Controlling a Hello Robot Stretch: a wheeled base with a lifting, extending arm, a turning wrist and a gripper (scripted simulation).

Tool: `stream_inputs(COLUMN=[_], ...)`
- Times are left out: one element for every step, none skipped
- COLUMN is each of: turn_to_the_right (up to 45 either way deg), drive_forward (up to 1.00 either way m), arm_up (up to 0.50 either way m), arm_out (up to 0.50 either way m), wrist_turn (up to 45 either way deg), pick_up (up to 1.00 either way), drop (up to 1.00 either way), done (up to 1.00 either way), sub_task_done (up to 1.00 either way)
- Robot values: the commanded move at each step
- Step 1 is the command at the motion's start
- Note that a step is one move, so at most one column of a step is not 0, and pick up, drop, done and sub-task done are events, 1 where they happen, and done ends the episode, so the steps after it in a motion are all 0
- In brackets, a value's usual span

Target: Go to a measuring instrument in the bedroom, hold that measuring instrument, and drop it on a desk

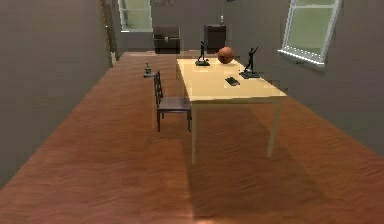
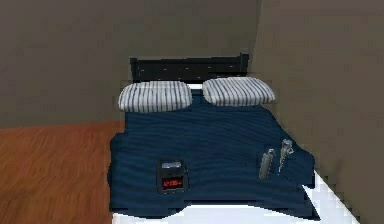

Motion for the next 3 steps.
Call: stream_inputs(turn_to_the_right=[0.0,0.0,0.0], drive_forward=[0.00,0.00,0.00], arm_up=[0.50,0.10,0.00], arm_out=[0.00,0.00,0.44], wrist_turn=[0.0,0.0,0.0], pick_up=[0.00,0.00,0.00], drop=[0.00,0.00,0.00], done=[0.00,0.00,0.00], sub_task_done=[0.00,0.00,0.00])
